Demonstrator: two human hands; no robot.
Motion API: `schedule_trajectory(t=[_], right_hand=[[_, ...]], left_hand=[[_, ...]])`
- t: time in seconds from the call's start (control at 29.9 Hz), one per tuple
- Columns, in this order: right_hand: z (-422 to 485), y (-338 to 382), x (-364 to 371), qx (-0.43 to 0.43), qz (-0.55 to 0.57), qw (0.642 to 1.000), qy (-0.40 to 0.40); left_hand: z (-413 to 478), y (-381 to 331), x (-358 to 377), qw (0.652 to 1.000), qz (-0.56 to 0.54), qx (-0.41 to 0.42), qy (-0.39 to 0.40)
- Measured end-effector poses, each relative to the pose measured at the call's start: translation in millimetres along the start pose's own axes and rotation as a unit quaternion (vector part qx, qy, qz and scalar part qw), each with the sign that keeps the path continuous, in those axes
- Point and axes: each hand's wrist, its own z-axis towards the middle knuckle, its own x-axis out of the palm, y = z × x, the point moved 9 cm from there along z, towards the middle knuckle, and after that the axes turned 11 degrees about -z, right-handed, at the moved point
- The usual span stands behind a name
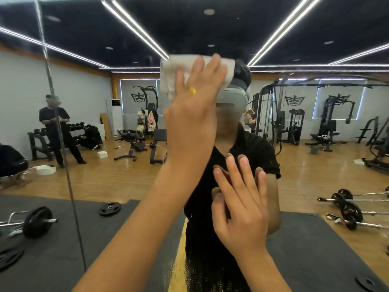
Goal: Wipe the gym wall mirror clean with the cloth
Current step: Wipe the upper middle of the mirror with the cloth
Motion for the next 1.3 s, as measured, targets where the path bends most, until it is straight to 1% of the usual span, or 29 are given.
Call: schedule_trajectory(t=[0.1,0.17,0.3,0.4,0.5,0.64,0.77,0.87,0.94,1.0,1.07,1.14,1.17,1.24,1.3], right_hand=[[0,0,1,-0.005,0.011,1.0,0.006],[0,-1,1,-0.007,0.018,1.0,0.007],[0,0,1,0.001,0.018,1.0,0.005],[0,-2,1,0.005,0.022,1.0,0.004],[-2,-2,2,-0.002,0.029,1.0,0.008],[-1,-3,2,-0.017,0.037,0.999,0.015],[4,-7,-10,0.012,0.11,0.994,0.021],[16,-16,-34,0.039,0.17,0.984,-0.024],[35,-21,-53,0.037,0.2,0.977,-0.061],[60,-19,-65,-0.002,0.207,0.976,-0.064],[85,-14,-62,-0.062,0.23,0.971,-0.007],[101,-10,-53,-0.095,0.237,0.965,0.057],[106,-11,-49,-0.099,0.232,0.965,0.075],[109,-12,-42,-0.088,0.21,0.97,0.088],[110,-13,-37,-0.065,0.185,0.977,0.084]], left_hand=[[-47,-14,6,1.0,0.012,-0.004,0.029],[-58,-21,10,1.0,0.012,0.002,0.027],[-24,-26,26,0.999,-0.024,0.023,0.042],[1,-32,40,0.998,-0.02,0.043,0.04],[-6,-31,42,0.999,-0.013,0.037,0.038],[-35,-28,36,0.995,-0.03,0.033,0.087],[-41,-26,34,0.985,-0.076,-0.008,0.157],[-38,-25,29,0.979,-0.096,-0.02,0.177],[-37,-25,24,0.982,-0.105,-0.016,0.156],[-36,-21,16,0.984,-0.131,-0.021,0.12],[-35,-15,12,0.982,-0.154,-0.03,0.106],[-34,-10,9,0.978,-0.175,-0.049,0.106],[-33,-9,6,0.975,-0.186,-0.056,0.104],[-36,-7,-5,0.974,-0.201,-0.05,0.086],[-48,-4,-23,0.984,-0.171,-0.026,0.045]])
